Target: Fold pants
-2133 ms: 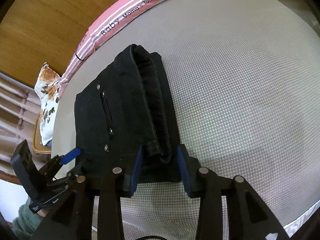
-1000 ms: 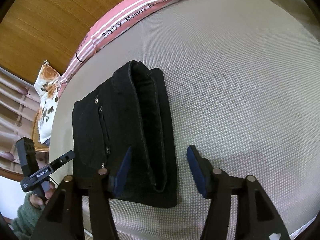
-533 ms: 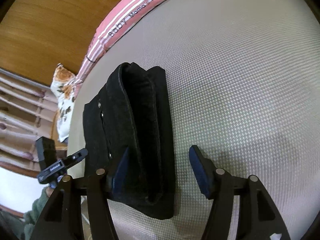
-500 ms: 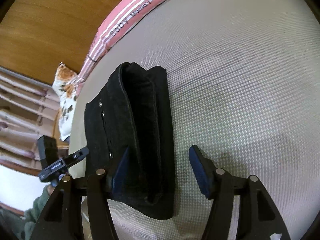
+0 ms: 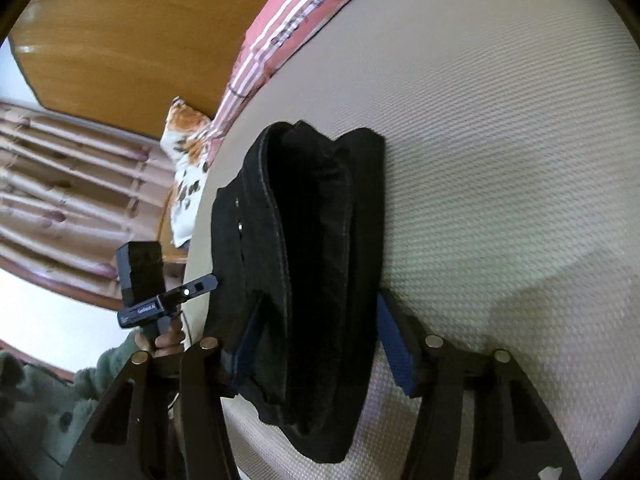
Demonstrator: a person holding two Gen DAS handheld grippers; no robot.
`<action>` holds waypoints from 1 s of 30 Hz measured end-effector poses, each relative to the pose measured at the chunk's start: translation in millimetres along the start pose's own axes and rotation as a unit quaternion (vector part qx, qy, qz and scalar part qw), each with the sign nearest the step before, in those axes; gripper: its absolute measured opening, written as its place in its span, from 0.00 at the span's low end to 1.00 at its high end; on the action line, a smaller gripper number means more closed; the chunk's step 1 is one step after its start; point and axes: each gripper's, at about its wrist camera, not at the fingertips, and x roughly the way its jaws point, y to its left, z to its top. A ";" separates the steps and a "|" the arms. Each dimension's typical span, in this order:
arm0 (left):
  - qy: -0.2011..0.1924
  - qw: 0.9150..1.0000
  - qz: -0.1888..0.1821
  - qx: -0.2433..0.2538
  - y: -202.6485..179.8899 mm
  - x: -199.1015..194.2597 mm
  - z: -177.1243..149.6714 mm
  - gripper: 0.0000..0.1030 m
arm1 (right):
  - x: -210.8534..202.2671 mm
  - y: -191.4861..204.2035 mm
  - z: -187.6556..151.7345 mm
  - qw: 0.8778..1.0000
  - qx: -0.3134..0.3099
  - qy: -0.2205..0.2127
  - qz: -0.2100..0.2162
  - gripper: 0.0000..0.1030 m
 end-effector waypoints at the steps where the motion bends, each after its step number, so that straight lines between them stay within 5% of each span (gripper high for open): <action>1: 0.001 1.000 -0.013 -0.008 3.9 -0.3 0.9 0.58 | 1.3 0.6 1.1 1.000 -0.002 0.002 0.001 0.51; 5: -0.002 0.998 -0.047 -0.030 12.2 -0.4 4.2 0.58 | 6.1 1.5 6.5 1.000 -0.003 0.000 0.006 0.48; 13: -0.013 1.000 -0.019 0.003 -2.8 5.6 10.0 0.58 | 14.7 2.3 10.2 1.000 0.015 -0.021 -0.005 0.41; 21: -0.018 0.997 0.068 0.018 -15.1 7.9 5.3 0.36 | 16.7 11.7 7.3 0.997 0.040 -0.040 -0.043 0.40; 30: -0.014 0.980 0.175 0.094 -52.3 14.9 2.7 0.21 | 16.6 45.6 6.0 0.991 0.034 -0.068 -0.108 0.22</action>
